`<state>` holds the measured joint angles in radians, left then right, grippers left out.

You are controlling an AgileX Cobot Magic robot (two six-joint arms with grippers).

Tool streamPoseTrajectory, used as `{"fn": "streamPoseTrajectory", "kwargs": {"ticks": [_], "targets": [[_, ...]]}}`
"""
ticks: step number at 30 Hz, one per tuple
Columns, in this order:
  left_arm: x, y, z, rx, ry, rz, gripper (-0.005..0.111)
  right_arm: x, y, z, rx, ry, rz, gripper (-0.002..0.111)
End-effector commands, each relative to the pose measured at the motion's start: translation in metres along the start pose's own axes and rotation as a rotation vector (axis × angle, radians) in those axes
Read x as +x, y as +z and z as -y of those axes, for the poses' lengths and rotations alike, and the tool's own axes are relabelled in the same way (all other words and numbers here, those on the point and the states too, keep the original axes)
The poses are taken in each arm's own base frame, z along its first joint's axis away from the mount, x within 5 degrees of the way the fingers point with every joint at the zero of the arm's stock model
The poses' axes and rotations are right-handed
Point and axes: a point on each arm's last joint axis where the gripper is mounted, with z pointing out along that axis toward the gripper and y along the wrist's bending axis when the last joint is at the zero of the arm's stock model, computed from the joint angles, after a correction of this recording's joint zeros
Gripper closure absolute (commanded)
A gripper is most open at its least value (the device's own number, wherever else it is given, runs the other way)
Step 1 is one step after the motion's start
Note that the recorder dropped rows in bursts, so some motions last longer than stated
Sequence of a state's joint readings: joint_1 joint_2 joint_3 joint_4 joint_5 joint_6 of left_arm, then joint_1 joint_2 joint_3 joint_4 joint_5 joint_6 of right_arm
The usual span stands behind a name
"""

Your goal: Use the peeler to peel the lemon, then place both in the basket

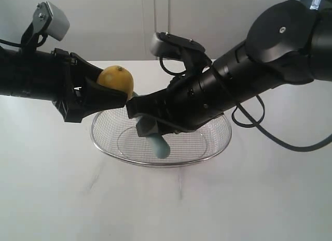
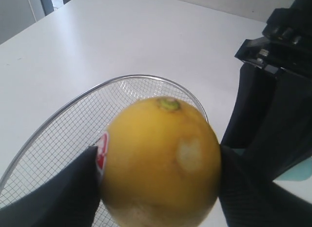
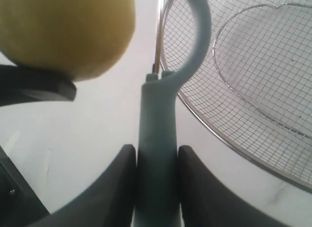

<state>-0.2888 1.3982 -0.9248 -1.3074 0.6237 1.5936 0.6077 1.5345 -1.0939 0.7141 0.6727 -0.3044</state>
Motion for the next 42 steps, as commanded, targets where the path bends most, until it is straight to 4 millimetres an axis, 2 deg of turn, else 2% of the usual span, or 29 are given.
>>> {"fn": "streamPoseTrajectory", "kwargs": {"ticks": [1, 26, 34, 42], "targets": [[-0.002, 0.000, 0.003, 0.024, -0.020, 0.025, 0.107, -0.002, -0.009, -0.005, -0.009, -0.016, 0.032, 0.108], [-0.002, 0.000, 0.003, 0.024, -0.020, 0.025, 0.107, -0.004, -0.013, -0.006, 0.001, -0.032, 0.056, 0.108], [-0.002, 0.000, 0.003, 0.024, -0.020, 0.025, 0.107, -0.007, -0.027, -0.006, 0.008, -0.038, 0.105, 0.108], [-0.002, 0.000, 0.003, 0.024, -0.020, 0.025, 0.107, -0.007, -0.031, -0.007, 0.005, -0.041, 0.115, 0.108]]}}
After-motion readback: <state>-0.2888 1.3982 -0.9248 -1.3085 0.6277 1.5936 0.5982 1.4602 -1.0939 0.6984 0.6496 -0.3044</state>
